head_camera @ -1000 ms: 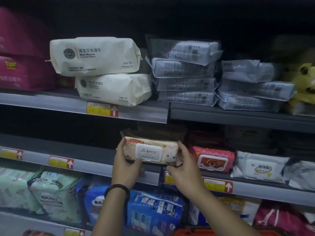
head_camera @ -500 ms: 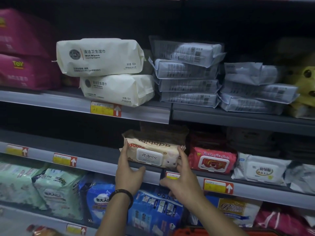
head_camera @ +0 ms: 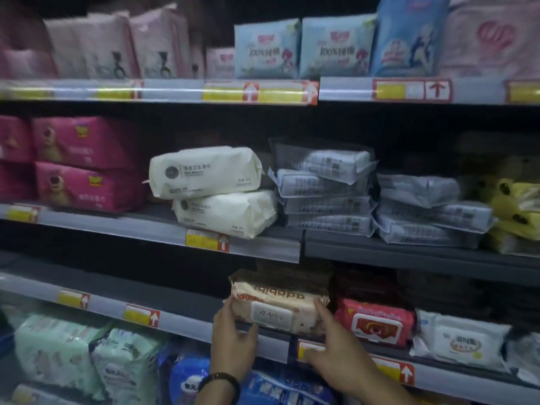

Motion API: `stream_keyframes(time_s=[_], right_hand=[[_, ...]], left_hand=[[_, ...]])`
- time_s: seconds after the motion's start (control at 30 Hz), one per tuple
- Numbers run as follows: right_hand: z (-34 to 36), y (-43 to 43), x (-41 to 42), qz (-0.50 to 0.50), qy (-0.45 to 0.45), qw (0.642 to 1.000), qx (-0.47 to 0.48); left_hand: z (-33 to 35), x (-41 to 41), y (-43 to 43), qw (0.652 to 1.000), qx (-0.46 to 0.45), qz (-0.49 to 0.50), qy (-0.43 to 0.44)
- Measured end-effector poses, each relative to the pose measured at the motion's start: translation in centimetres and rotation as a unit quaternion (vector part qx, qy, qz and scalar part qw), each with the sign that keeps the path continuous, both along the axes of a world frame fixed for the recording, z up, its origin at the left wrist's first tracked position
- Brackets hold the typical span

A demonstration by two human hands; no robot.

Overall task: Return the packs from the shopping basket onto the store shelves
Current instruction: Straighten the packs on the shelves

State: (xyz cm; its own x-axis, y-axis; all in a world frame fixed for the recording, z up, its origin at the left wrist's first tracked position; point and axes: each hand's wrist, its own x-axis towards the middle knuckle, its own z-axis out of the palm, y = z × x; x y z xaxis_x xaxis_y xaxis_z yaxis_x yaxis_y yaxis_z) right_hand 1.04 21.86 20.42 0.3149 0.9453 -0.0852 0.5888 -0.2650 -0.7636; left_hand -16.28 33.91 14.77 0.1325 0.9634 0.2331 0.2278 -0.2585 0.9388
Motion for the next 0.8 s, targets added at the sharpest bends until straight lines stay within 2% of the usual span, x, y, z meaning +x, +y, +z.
stream_keyframes(time_s=[0.07, 0.17, 0.27, 0.37, 0.47, 0.57, 0.7, 0.8], right_hand=[[2.3, -0.1, -0.7, 0.007, -0.078, 0.997, 0.017], [7.1, -0.3, -3.1, -0.003, -0.132, 0.988, 0.077], [12.0, 0.5, -5.3, -0.036, -0.103, 0.974, 0.198], [15.2, 1.7, -7.9, -0.021, -0.091, 0.962, 0.256], [15.8, 3.3, -10.0, -0.027, -0.143, 0.959, 0.245], [15.7, 5.6, -10.9, -0.086, -0.161, 0.963, 0.197], [15.9, 8.2, -11.3, -0.148, -0.147, 0.958, 0.194], [15.8, 9.9, -11.1, -0.173, -0.124, 0.956, 0.202]], left_hand=[[2.3, -1.4, -1.4, 0.999, 0.033, 0.022, -0.019], [7.0, -4.3, -2.0, 0.993, 0.075, 0.056, -0.066], [12.7, -7.5, 0.0, 0.989, 0.103, 0.075, -0.079], [16.9, -9.9, 2.9, 0.992, 0.08, 0.092, 0.001], [18.8, -10.5, 4.2, 0.998, 0.036, 0.038, 0.019], [19.8, -10.1, 5.0, 0.999, 0.043, -0.003, 0.026], [21.2, -10.0, 5.7, 0.999, 0.011, -0.024, -0.044], [22.2, -10.4, 6.0, 0.997, 0.012, -0.029, -0.064]])
